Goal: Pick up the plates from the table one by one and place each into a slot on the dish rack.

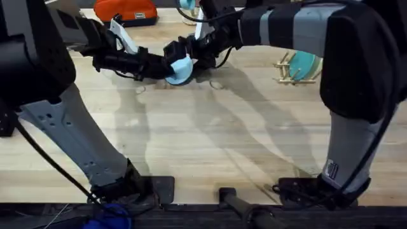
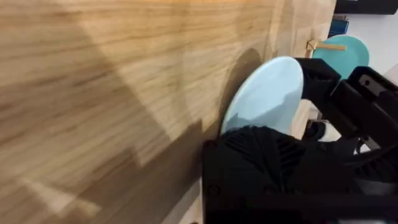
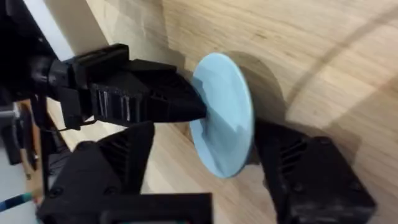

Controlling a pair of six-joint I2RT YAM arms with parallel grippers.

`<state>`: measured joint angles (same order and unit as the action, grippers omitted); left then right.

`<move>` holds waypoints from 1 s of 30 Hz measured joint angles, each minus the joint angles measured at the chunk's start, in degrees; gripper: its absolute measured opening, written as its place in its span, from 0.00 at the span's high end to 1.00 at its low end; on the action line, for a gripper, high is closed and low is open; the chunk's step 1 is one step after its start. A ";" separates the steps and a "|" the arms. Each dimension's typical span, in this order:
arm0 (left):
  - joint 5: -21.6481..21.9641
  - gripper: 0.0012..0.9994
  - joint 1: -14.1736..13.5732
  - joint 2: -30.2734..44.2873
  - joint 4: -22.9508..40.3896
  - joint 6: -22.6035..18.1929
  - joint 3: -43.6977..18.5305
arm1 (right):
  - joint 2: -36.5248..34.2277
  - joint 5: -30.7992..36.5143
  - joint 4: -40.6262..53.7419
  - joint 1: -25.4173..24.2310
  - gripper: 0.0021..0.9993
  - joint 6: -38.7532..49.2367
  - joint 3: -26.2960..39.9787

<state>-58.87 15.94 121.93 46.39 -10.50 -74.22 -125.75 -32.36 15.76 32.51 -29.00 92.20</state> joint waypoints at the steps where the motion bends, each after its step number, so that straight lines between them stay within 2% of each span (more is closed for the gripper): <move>1: 0.02 0.96 0.00 0.00 0.00 0.00 0.00 | 0.00 -0.04 0.14 0.02 0.08 -0.06 0.00; 3: -0.03 0.96 0.02 0.00 0.02 0.00 0.00 | -0.26 0.67 0.77 0.16 0.47 -0.48 0.00; 4: -0.22 0.96 0.26 0.00 0.09 0.00 -0.02 | -0.68 1.87 1.10 -0.50 0.86 -0.70 0.00; 5: -0.47 0.96 0.31 0.00 0.11 0.00 -0.02 | -0.76 1.00 0.83 -0.86 0.94 -1.03 0.00; 7: -0.89 0.96 0.52 0.00 0.11 -0.01 -0.09 | -0.74 -0.04 0.23 -1.03 0.96 -1.04 0.10; 21: -0.97 0.96 0.59 -0.01 1.30 -0.24 -0.13 | -0.72 -1.57 1.04 -1.16 0.97 -0.56 0.13; 27: -0.40 0.96 0.48 -0.26 5.28 -2.92 -0.31 | 0.64 -1.05 4.08 -0.75 0.97 2.89 0.13; 30: 1.50 0.96 -0.11 -1.71 7.11 -4.31 -0.16 | 1.88 0.38 7.14 -0.13 0.97 5.30 0.41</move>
<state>-57.37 15.84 120.22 53.50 -14.81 -74.38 -123.88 -31.98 22.90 32.38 -23.71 92.61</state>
